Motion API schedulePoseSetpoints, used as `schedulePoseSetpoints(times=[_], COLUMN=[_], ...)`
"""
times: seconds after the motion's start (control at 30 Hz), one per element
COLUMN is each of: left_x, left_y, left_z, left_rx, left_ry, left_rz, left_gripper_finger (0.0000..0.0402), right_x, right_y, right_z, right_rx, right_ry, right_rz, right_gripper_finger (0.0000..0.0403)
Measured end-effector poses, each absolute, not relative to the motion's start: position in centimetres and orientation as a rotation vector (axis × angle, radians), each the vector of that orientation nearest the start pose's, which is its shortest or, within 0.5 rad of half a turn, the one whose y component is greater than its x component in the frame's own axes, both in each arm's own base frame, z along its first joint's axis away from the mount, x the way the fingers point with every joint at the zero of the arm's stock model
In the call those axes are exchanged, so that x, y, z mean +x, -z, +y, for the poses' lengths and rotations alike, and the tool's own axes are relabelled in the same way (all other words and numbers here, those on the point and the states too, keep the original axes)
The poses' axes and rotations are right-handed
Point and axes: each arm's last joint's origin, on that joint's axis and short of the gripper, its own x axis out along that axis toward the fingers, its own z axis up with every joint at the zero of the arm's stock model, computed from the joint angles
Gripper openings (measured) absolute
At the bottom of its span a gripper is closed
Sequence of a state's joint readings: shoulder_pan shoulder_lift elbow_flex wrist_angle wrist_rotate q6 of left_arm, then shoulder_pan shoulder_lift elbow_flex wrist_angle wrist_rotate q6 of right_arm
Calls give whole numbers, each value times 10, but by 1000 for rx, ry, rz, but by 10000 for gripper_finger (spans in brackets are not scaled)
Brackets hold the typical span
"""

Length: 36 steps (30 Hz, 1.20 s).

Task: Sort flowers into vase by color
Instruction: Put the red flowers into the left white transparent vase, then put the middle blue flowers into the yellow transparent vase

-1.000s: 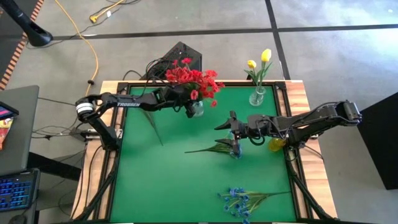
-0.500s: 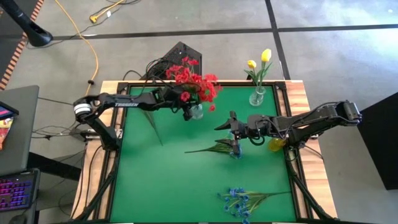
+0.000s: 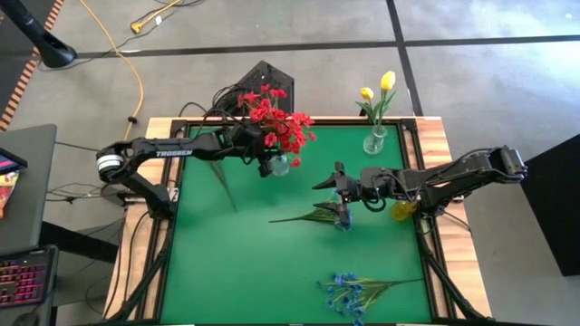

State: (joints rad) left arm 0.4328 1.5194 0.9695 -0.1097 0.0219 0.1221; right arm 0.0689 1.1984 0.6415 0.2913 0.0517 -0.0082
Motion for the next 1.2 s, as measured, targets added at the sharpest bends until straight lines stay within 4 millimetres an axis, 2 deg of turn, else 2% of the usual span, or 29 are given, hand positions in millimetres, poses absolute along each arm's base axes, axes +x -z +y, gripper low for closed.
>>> schedulePoseSetpoints(times=[0.3, 0.47, 0.77, 0.97, 1.2], left_x=[296, 295, 278, 266, 260], left_y=[-236, -241, -254, -256, -247], left_z=[136, 136, 132, 130, 121], left_rx=[9, 17, 11, -3, 4], left_ry=[-351, -358, -361, -301, -177], left_rz=[625, 598, 641, 702, 820], left_gripper_finger=[90, 127, 193, 199, 199], right_x=[256, 256, 256, 256, 256], right_y=[-243, -243, -243, -243, -243], right_z=[16, 16, 14, 12, 12], right_rx=[-18, -18, -17, -16, -1], right_ry=[-17, -17, -10, -2, 0], right_rz=[295, 295, 294, 294, 294], right_gripper_finger=[270, 270, 270, 270, 270])
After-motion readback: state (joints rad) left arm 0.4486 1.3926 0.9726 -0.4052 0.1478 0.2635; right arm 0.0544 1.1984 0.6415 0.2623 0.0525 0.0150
